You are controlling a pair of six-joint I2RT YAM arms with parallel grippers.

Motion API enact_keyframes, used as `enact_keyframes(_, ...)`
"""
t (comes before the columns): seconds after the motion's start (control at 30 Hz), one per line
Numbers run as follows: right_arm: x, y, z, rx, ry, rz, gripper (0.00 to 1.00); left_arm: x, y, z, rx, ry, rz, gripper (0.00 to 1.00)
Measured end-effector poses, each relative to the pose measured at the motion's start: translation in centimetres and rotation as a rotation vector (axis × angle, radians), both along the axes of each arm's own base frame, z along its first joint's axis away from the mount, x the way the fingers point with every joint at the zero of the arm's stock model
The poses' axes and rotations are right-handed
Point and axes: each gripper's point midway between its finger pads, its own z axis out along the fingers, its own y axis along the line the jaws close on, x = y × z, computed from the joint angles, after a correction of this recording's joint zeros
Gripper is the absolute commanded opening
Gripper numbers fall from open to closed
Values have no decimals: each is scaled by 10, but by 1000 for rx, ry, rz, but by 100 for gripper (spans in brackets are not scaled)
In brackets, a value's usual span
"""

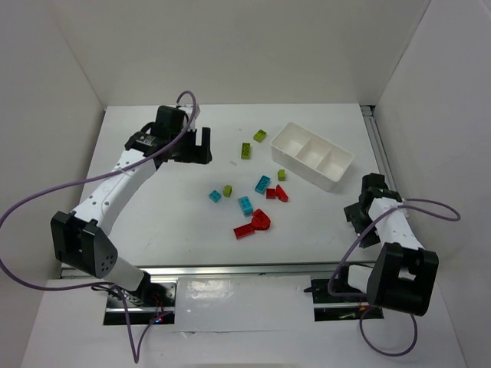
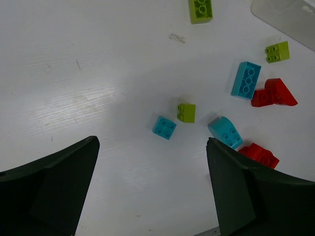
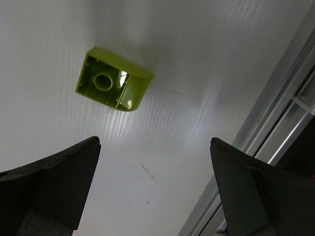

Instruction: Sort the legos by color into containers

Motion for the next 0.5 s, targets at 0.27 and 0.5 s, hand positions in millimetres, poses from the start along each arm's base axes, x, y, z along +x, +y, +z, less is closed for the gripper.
enact_keyframes(0.27,12,-14,-15,32,-14,-43,100,-12,-9,-12,-2,50,-39,100)
enact_keyframes(0.5,30,-27,-23,20,-16,-54,94,-10,-15,-36,19,116,-52,100)
